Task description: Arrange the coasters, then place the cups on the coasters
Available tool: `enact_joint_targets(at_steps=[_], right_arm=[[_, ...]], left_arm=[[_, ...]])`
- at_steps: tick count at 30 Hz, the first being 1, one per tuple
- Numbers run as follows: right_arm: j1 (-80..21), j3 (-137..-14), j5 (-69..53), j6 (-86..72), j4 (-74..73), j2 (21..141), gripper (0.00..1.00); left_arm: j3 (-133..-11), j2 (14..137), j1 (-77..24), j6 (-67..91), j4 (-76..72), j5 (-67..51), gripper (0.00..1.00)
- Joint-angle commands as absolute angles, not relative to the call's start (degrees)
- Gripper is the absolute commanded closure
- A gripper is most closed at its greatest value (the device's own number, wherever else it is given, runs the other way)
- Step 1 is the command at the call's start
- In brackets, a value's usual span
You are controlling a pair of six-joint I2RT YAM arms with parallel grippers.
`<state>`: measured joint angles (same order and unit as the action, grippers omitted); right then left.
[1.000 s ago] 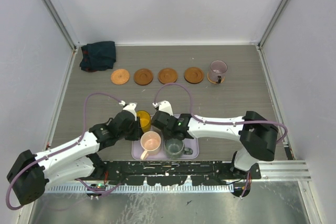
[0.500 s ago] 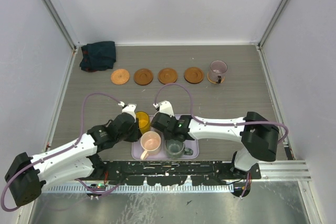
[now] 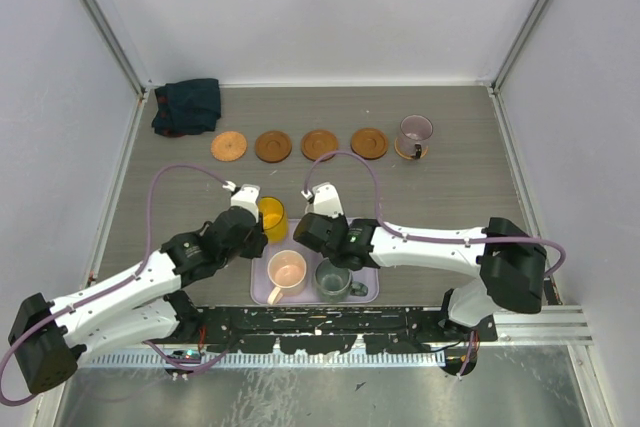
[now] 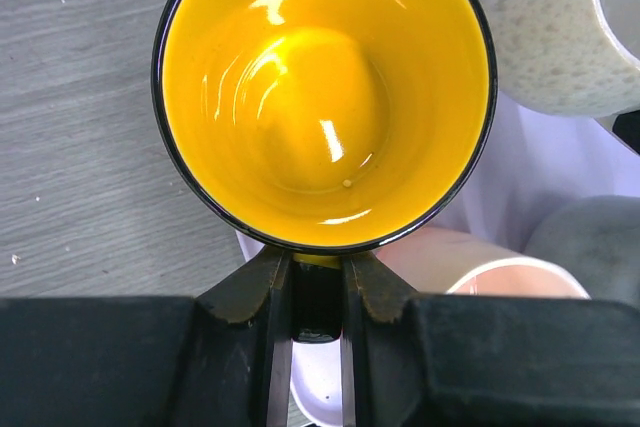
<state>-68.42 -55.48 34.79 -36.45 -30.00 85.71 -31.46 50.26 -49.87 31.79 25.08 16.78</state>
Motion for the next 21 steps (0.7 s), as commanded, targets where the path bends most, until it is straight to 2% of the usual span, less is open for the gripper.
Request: enact_joint_targets(at_steps=[1, 5, 12, 21], right_arm=[[-68.5, -57.2, 45.7, -33.7, -25.5, 80.4, 0.99], [-65.6, -56.9, 47.9, -29.2, -23.1, 78.8, 0.99], [-51.8, -54.7, 40.5, -19.3, -11.2, 75.4, 0.99], [-39.4, -58.6, 31.6, -10.0, -1.6, 79.2, 0.99]], left_arm=[[-35.6, 49.8, -50.1, 29.4, 18.8, 20.8, 1.0], [-35.7, 49.5, -50.1, 29.3, 18.3, 21.4, 0.99], [-38.3, 52.7, -50.2, 26.4, 15.5, 23.5, 0.98], [-48.8, 67.1, -46.7, 16.8, 9.1, 23.9, 0.97]])
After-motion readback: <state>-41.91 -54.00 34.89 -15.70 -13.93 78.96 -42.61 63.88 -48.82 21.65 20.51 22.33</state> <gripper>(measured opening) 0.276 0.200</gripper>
